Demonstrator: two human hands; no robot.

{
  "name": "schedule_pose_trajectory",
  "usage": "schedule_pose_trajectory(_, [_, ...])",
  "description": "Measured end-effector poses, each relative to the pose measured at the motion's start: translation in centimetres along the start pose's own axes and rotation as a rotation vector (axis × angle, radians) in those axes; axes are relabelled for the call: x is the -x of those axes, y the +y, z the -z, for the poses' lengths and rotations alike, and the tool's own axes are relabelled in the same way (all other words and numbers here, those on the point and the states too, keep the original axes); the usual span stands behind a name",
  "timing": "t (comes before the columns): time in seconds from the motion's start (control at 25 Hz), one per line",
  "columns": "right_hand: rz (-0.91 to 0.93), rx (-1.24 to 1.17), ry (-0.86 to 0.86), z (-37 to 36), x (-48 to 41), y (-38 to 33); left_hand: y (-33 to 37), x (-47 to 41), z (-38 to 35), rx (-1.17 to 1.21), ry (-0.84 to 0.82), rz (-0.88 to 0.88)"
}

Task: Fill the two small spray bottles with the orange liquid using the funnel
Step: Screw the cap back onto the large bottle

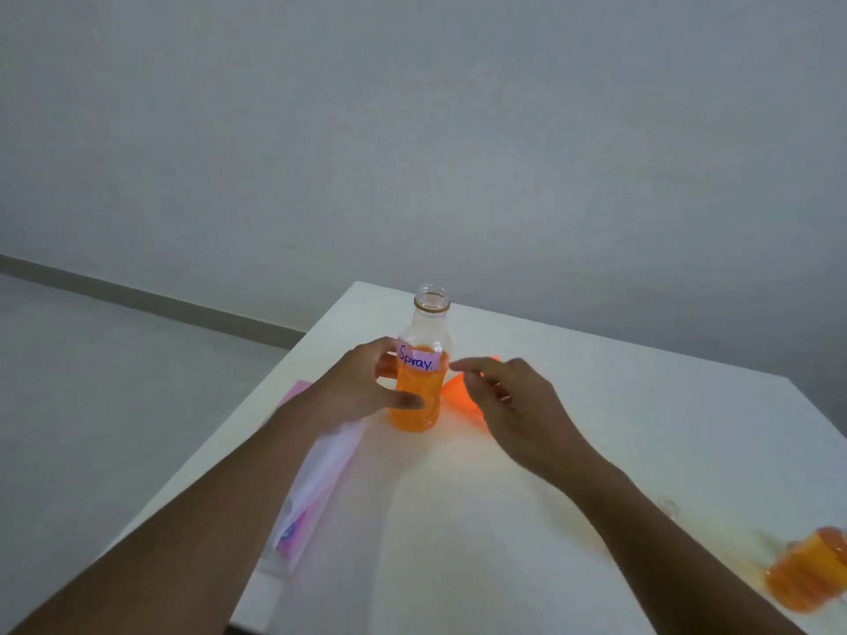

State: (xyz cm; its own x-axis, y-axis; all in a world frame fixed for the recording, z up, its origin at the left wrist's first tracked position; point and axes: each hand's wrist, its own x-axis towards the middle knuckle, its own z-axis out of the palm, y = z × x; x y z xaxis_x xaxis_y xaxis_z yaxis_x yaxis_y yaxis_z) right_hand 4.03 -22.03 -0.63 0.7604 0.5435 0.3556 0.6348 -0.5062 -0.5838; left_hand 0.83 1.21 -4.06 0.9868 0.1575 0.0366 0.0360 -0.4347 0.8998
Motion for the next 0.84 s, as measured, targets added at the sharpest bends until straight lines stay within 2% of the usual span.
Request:
schedule_pose_trajectory(0.08, [-0.011,-0.291,0.169,2.3,-2.6,-2.2,-0.3,-0.1,-0.2,0.015,0.01,0.005])
schedule_pose_trajectory(0.16, [0.013,-0.412,0.253,3.7,-5.0,-4.3,-0.5,-0.1,-0.4,-0.011,0.022,-0.006])
schedule_pose_trajectory(0.24, [0.05,-0.323,0.225,3.9,-6.8,-5.2,-0.7,-0.2,-0.5,-0.04,0.039,-0.01])
schedule_pose_trajectory(0.48, [0.095,-0.092,-0.097,3.6,-9.6,-4.7,-1.0,-0.3,-0.8,-0.112,0.064,-0.025])
schedule_pose_trajectory(0.72, [0.301,0.356,-0.341,5.4,-11.2,-6.9,-0.8,-0.4,-1.1,-0.183,0.095,-0.01])
schedule_pose_trajectory(0.84, [0.266,0.486,-0.342,5.5,-11.8,-7.9,-0.8,-0.4,-1.0,-0.169,0.098,-0.001])
